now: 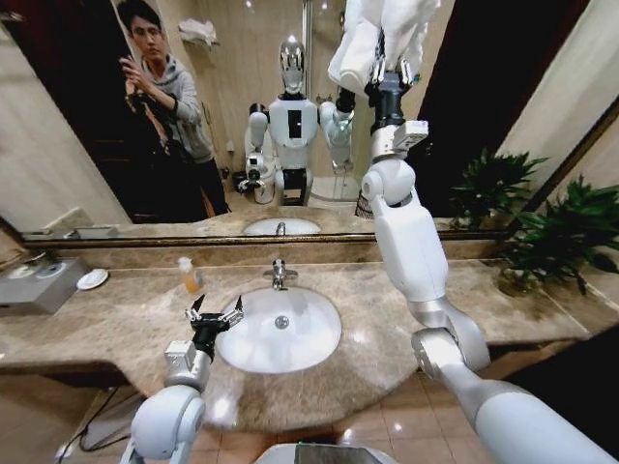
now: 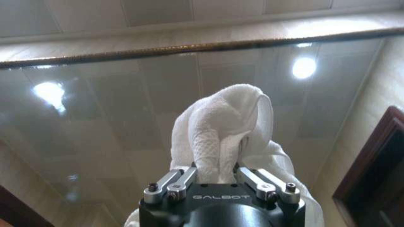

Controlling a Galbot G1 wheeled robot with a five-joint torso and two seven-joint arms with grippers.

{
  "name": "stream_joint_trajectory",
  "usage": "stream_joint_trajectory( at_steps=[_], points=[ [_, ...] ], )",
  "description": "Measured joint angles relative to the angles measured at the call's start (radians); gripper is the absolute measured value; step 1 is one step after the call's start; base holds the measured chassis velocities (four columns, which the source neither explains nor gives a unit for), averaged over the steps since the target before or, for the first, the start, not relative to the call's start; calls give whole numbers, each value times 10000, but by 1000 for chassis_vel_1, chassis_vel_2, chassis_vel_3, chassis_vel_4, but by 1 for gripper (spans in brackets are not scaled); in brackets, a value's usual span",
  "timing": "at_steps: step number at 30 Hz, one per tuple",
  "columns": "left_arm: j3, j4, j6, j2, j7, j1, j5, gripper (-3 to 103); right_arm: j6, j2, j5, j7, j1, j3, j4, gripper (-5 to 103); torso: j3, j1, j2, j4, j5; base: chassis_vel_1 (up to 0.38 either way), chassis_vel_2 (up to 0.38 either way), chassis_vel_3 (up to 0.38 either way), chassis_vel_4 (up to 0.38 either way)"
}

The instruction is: Pick up the towel from the sink counter and wipe the mirror surface.

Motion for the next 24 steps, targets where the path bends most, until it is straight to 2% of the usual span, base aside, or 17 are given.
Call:
stream_joint_trajectory(
  at_steps=[2, 4, 11, 24],
  points=[
    [0, 0, 0, -1, 0, 0, 0, 100, -115, -58, -32, 41, -153, 23, 265, 18, -1, -1, 0, 1, -4, -79, 52, 35, -15],
    [0, 0, 0, 0, 0, 4, 0, 100, -496, -434, -61, 95, -797, 91, 1313, 18, -7, -20, 4, 3, -2, 0, 0, 0, 0],
    [0, 0, 0, 0, 0, 7, 0, 100, -229, -935, 44, -192, -1120, 267, 1265, 18, -10, -30, 12, 2, -2, 61, -53, -60, 34],
    [0, 0, 0, -1, 0, 4, 0, 100, 352, -479, 291, -791, -399, 231, -559, 18, -5, -16, 6, 4, -4, 0, 0, 0, 0]
  ],
)
